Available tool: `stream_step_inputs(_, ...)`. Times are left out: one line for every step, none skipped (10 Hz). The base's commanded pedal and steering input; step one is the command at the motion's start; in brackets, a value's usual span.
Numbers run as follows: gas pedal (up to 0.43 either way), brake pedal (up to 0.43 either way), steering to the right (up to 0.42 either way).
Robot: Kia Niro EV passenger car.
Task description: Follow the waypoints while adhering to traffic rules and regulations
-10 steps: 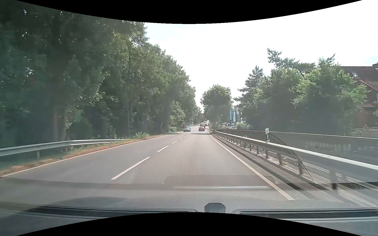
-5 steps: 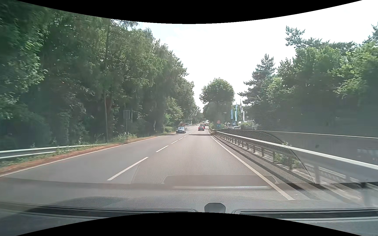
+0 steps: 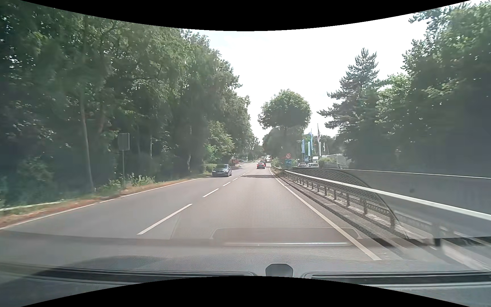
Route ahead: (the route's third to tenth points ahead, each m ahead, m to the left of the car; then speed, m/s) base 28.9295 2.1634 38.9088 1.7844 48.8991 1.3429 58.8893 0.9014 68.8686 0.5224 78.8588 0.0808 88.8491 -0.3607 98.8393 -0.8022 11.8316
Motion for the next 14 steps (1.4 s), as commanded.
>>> stream_step_inputs(0.0, 0.0, 0.0)
stream_step_inputs(0.0, 0.0, 0.0)
stream_step_inputs(0.0, 0.0, 0.0)
stream_step_inputs(0.0, 0.0, 0.0)
stream_step_inputs(0.0, 0.0, 0.0)
stream_step_inputs(0.0, 0.0, 0.0)
stream_step_inputs(0.0, 0.0, 0.0)
stream_step_inputs(0.0, 0.0, 0.0)
stream_step_inputs(0.0, 0.0, 0.0)
stream_step_inputs(0.0, 0.0, -0.002)
stream_step_inputs(0.0, 0.0, -0.002)
stream_step_inputs(0.0, 0.0, -0.002)
stream_step_inputs(0.0, 0.0, -0.002)
stream_step_inputs(0.0, 0.0, -0.002)
